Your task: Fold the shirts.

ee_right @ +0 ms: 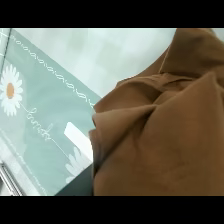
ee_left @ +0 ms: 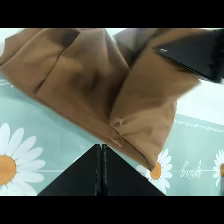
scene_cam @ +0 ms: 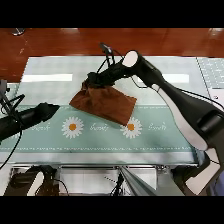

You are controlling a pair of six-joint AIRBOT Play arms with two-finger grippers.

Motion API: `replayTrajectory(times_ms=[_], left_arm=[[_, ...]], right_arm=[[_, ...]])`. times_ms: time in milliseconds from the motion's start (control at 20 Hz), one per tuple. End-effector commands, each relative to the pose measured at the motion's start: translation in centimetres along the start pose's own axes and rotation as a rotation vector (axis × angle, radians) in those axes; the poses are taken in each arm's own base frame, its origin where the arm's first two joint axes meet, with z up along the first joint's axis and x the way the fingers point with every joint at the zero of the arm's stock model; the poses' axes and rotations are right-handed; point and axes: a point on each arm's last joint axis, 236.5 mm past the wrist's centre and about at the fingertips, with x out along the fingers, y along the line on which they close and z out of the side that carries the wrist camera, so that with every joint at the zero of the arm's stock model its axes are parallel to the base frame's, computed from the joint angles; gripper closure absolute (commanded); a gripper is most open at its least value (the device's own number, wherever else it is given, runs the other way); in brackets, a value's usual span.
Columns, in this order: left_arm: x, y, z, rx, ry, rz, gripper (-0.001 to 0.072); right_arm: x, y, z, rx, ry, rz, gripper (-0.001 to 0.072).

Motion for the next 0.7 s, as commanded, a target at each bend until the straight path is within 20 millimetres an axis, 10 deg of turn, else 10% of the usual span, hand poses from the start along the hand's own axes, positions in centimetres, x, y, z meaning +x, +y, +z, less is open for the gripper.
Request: replayTrajectory(times_ms=[0,100,150,200,400,650], left_arm=[[0.0,0.4,-0.6,-0.017,0.003,0.003,0.069],[0.1,0.5,-0.7,-0.02,0.007,0.005,0.0689],[0.3,0.6,-0.8,-0.021,0.012,0.008,0.0689],[0.4,0.8,-0.9,-0.025,0.018,0.011,0.0689],[1.1,1.7,-1.4,-0.028,0.049,0.03,0.069],[1.2,2.1,-1.0,-0.021,0.034,0.045,0.0689]], right_arm=[[2.8,0.3,0.1,0.097,0.008,0.082,0.0687],[3.1,0.8,0.8,0.135,-0.018,0.12,0.0684],[3.0,1.4,1.0,0.144,-0.026,0.148,0.0493],[2.9,2.3,0.8,0.116,-0.016,0.188,0.0108],[-1.6,2.0,0.8,0.086,0.045,0.239,0.0081],[-18.7,-4.9,-2.2,-0.047,0.185,-0.074,0.0083]])
